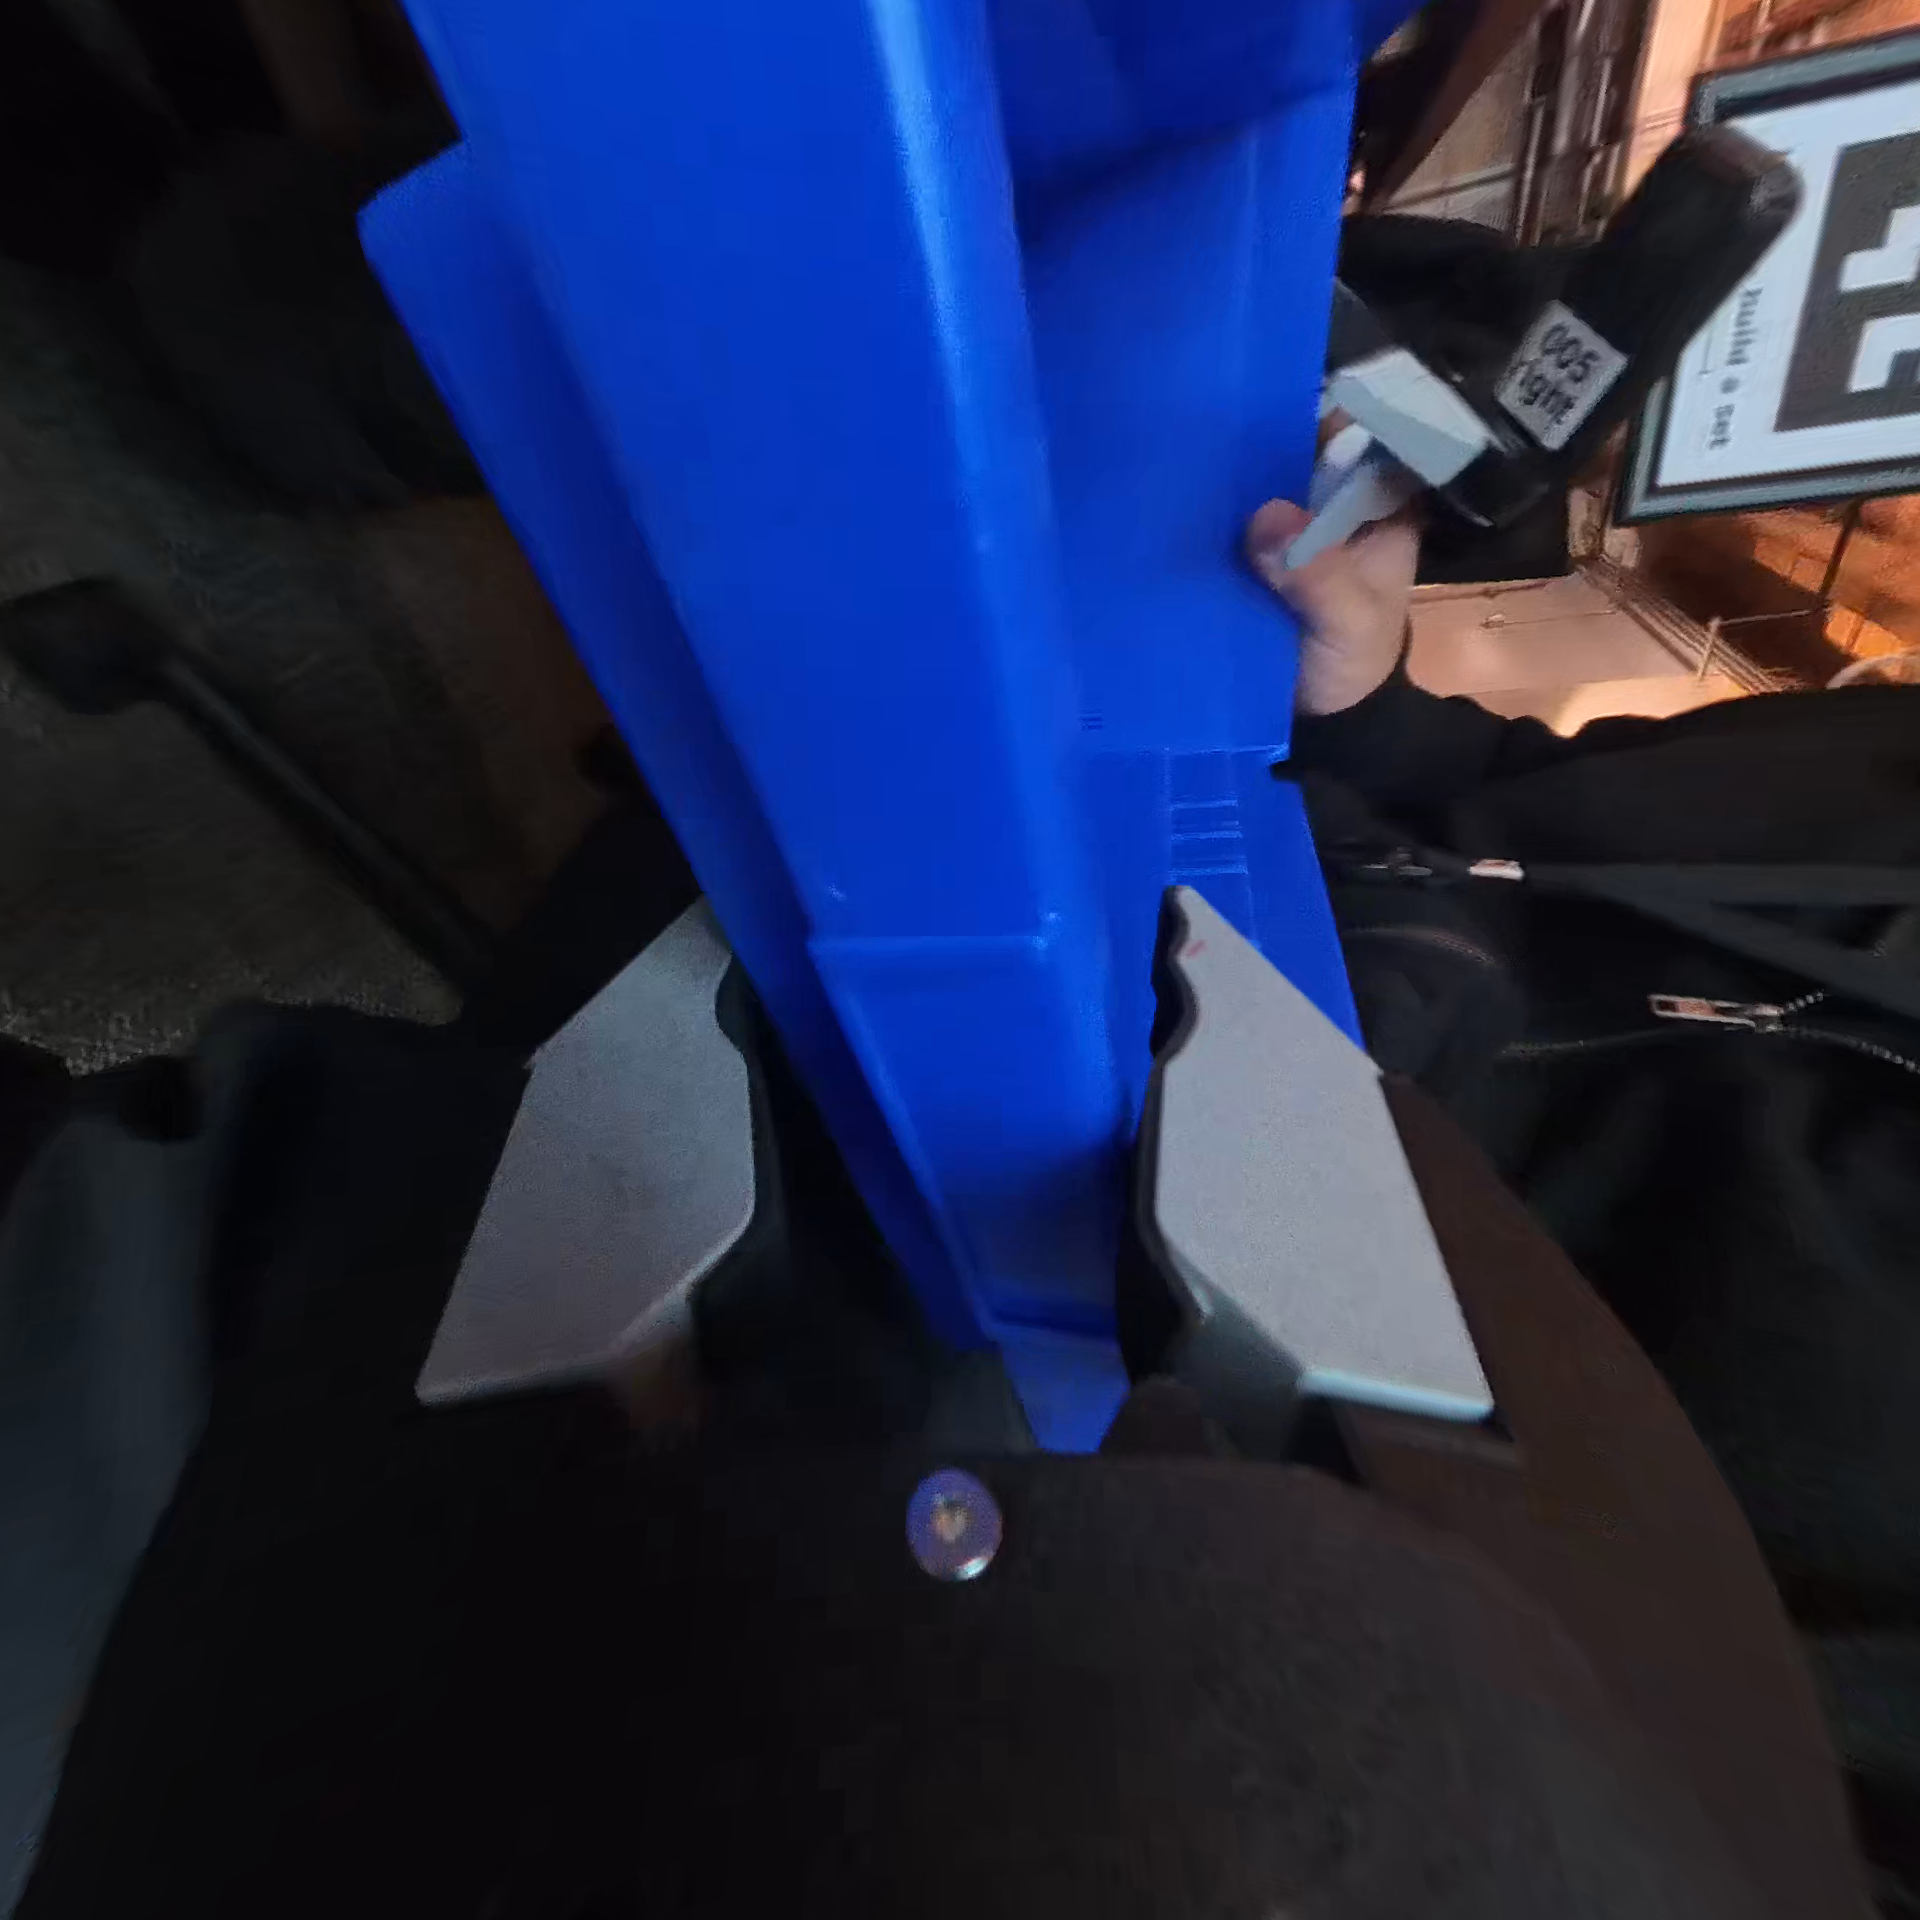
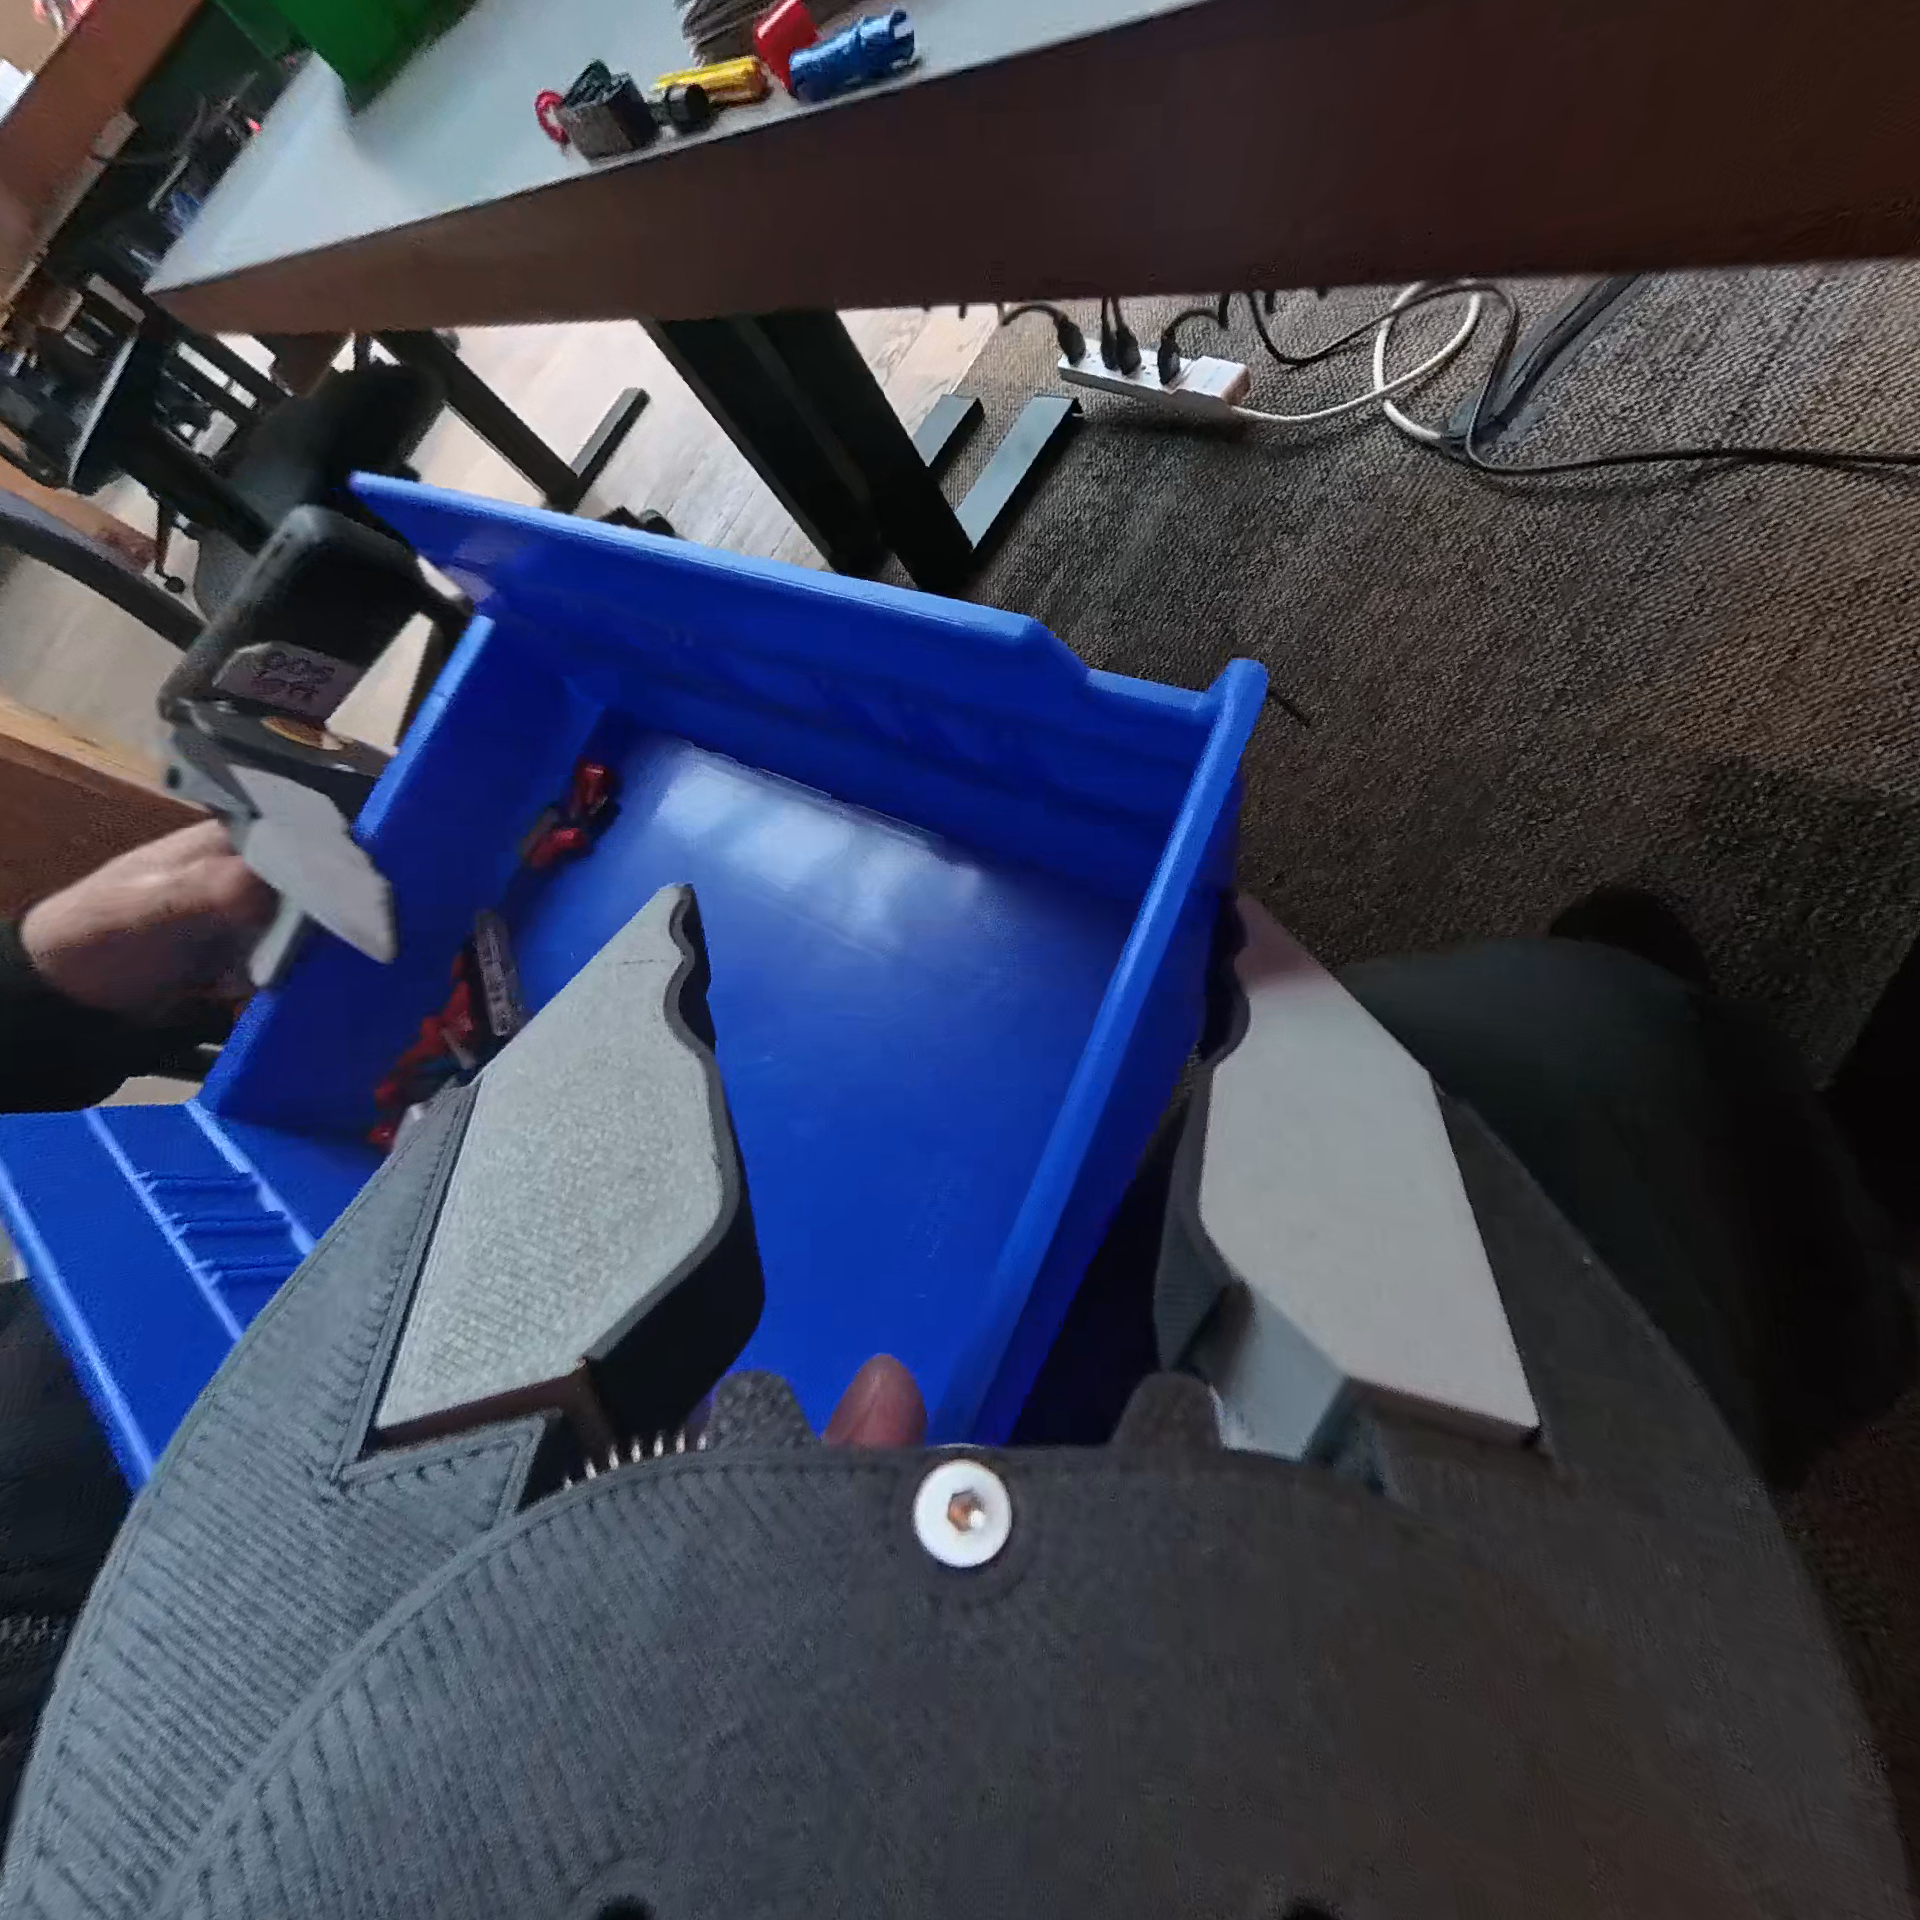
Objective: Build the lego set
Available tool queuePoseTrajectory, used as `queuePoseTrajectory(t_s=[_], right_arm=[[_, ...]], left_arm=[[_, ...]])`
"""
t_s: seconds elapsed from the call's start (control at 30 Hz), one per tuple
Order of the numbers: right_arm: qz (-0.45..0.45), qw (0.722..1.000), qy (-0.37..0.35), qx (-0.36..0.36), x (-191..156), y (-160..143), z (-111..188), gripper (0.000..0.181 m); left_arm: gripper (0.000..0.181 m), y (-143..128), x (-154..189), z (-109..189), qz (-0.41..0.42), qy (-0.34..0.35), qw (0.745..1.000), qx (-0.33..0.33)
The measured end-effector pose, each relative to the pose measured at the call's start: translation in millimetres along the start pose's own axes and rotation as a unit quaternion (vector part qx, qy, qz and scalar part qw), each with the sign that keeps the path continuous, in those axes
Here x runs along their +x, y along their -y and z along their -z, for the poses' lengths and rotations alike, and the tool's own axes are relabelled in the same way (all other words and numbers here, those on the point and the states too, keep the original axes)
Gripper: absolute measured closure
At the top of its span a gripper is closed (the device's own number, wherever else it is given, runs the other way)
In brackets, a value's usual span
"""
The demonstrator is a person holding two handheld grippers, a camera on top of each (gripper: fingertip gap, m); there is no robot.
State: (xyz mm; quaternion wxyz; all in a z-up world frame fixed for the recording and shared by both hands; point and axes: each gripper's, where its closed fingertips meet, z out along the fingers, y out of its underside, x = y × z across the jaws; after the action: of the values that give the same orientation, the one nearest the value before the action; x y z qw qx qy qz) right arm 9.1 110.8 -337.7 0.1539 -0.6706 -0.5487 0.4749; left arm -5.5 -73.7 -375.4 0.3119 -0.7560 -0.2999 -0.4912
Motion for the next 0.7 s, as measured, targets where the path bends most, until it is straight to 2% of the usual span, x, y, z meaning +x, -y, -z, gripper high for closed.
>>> queuePoseTrajectory(t_s=[0.2,0.33,0.53,0.7], right_arm=[[0.035,0.999,-0.015,0.001,7.1,25.7,-9.3,0.082],[0.058,0.998,-0.027,0.005,9.3,40.7,-13.0,0.079],[0.052,0.998,-0.022,-0.003,9.2,36.0,-12.2,0.077],[0.073,0.997,-0.025,-0.002,-2.4,38.8,-18.3,0.076]], left_arm=[[0.106,27.2,-6.7,-11.4,0.053,-0.030,0.998,-0.016],[0.105,50.3,-12.6,-15.6,0.098,-0.063,0.993,0.006],[0.104,47.1,-19.0,-22.5,0.123,-0.079,0.989,0.021],[0.103,54.0,-20.8,-12.0,0.124,-0.071,0.988,0.066]])
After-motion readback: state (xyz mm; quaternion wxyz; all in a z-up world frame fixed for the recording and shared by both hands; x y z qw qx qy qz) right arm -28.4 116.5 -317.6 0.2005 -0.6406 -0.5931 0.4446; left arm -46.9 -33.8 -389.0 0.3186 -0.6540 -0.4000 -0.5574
